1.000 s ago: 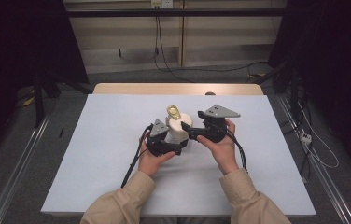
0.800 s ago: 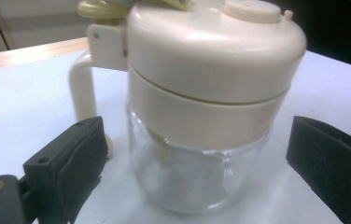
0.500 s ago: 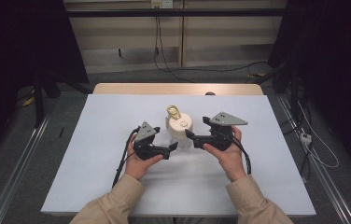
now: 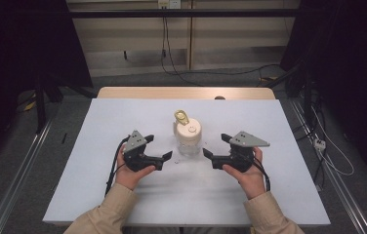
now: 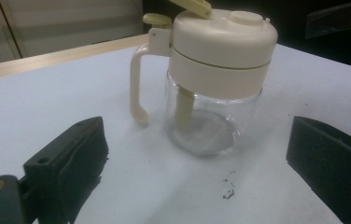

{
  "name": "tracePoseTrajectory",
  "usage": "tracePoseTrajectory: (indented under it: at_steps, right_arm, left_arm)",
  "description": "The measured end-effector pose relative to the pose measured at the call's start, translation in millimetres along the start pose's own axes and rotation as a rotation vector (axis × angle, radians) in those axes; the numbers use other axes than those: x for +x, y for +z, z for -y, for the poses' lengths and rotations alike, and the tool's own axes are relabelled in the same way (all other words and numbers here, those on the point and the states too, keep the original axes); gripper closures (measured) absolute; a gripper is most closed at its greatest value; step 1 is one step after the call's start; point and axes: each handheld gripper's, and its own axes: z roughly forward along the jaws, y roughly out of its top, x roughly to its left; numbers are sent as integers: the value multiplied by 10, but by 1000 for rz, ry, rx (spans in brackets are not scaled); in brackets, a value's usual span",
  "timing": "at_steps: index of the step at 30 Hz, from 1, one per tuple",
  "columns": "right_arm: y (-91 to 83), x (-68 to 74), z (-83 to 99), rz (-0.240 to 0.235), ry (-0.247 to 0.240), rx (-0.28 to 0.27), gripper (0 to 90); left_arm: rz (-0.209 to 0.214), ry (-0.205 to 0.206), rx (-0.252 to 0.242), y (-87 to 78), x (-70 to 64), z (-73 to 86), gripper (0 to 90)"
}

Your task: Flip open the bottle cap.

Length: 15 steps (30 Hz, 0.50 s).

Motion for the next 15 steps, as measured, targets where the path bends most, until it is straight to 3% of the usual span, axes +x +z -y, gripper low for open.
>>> tracePoseTrajectory:
  at_steps: [15]
  right_arm:
    - [-258,-76,278,19,5,8,123]
  left_arm:
    - [-19,-11,-5,-367,149,113,50]
